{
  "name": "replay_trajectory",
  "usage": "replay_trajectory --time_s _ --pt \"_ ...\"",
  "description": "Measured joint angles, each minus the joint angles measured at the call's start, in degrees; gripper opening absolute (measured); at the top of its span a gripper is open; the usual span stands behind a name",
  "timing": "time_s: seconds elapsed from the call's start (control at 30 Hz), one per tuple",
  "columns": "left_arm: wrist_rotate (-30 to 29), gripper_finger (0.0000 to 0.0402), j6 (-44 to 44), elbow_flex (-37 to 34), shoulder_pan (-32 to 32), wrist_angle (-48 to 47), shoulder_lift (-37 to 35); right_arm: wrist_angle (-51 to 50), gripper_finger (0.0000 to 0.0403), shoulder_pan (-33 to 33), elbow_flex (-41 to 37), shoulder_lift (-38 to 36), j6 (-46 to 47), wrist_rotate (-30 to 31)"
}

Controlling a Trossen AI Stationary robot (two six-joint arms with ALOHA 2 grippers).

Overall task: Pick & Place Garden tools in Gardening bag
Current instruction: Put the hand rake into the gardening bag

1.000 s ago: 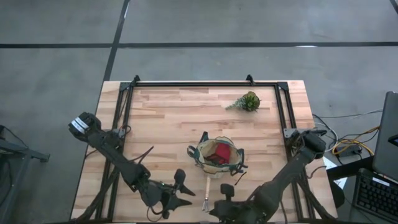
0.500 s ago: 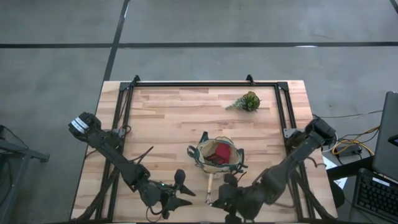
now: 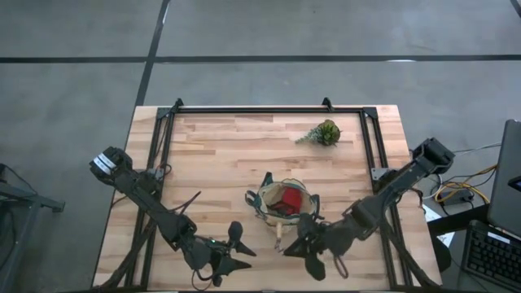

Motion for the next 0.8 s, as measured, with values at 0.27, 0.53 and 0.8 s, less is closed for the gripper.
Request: replay_trajectory --time_s 0.27,0.53,0.8 --pt "0.01 0.0174 -0.76 0.02 0.00 -0.45 -0.02 9.23 0.0008 -2.78 -10.11 -4.34 5.65 -2.18" --pt "0.02 0.0174 -1.64 0.02 0.00 -0.48 -0.04 17.06 0.0008 -4.68 -14.63 -4.63 10.86 -2.54" --pt "0.03 0.0174 -2.31 0.02 0.00 -0.52 -0.04 16.44 0.0008 -6.57 -16.03 -4.93 18.53 -0.87"
